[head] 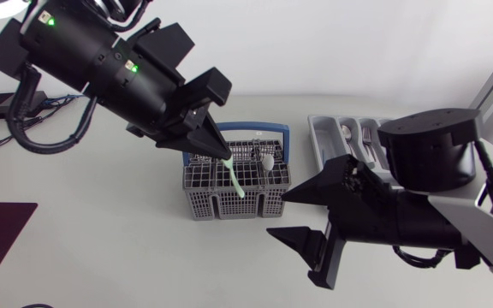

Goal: Unload the cutlery basket into the drawer organizer.

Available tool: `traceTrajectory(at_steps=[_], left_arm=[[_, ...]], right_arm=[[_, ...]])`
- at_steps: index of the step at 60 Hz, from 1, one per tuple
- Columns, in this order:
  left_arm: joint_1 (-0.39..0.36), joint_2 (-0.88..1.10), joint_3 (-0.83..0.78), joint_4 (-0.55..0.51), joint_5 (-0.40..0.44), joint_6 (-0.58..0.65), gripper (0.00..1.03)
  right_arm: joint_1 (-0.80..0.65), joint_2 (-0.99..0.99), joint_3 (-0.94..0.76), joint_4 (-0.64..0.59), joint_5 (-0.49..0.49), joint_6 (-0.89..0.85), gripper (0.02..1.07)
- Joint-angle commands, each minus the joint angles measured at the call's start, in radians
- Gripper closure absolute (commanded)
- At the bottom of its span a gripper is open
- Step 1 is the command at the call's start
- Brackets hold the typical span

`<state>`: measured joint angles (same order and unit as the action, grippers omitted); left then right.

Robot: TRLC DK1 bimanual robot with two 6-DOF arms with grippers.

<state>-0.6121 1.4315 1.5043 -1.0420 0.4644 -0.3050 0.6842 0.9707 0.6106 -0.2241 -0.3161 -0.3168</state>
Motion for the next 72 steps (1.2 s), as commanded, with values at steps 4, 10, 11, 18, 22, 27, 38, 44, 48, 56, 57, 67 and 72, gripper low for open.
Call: traceTrajectory(at_steps=[4,10,11,18,22,27,38,44,48,56,57,67,72], left_arm=[[-0.023,0.024,-0.015,-0.004,0.040,0.133,0.93],[-0.037,0.044,-0.007,-0.007,0.068,0.224,0.92],[-0.038,0.047,-0.006,-0.009,0.072,0.242,0.92],[-0.041,0.092,0.036,-0.075,0.108,0.379,0.92],[-0.043,0.115,0.054,-0.113,0.120,0.452,0.92],[-0.052,0.130,0.070,-0.145,0.125,0.535,0.92],[-0.080,0.164,0.120,-0.224,0.125,0.676,0.92],[-0.103,0.170,0.128,-0.256,0.125,0.739,0.92],[-0.115,0.176,0.129,-0.265,0.123,0.770,0.92],[-0.123,0.205,0.146,-0.289,0.125,0.807,0.92],[-0.123,0.210,0.149,-0.294,0.125,0.811,0.92],[-0.124,0.247,0.205,-0.337,0.125,0.837,0.92],[-0.129,0.254,0.218,-0.339,0.125,0.837,0.92]], right_arm=[[-0.038,-0.049,-0.034,-0.011,-0.077,-0.056,0.25],[-0.078,-0.069,-0.029,-0.044,-0.149,-0.105,0.24],[-0.083,-0.070,-0.028,-0.047,-0.158,-0.110,0.23],[-0.126,-0.070,-0.023,-0.069,-0.236,-0.173,0.23],[-0.141,-0.064,-0.017,-0.084,-0.267,-0.209,0.23],[-0.155,-0.047,-0.009,-0.093,-0.307,-0.252,0.23],[-0.183,0.057,0.037,-0.113,-0.406,-0.327,0.23],[-0.196,0.115,0.075,-0.152,-0.456,-0.380,0.23],[-0.207,0.151,0.100,-0.167,-0.485,-0.403,0.23],[-0.224,0.198,0.149,-0.196,-0.534,-0.446,0.23],[-0.226,0.206,0.156,-0.204,-0.541,-0.452,0.23],[-0.226,0.255,0.219,-0.314,-0.600,-0.556,0.30],[-0.213,0.255,0.224,-0.325,-0.600,-0.596,0.41]])
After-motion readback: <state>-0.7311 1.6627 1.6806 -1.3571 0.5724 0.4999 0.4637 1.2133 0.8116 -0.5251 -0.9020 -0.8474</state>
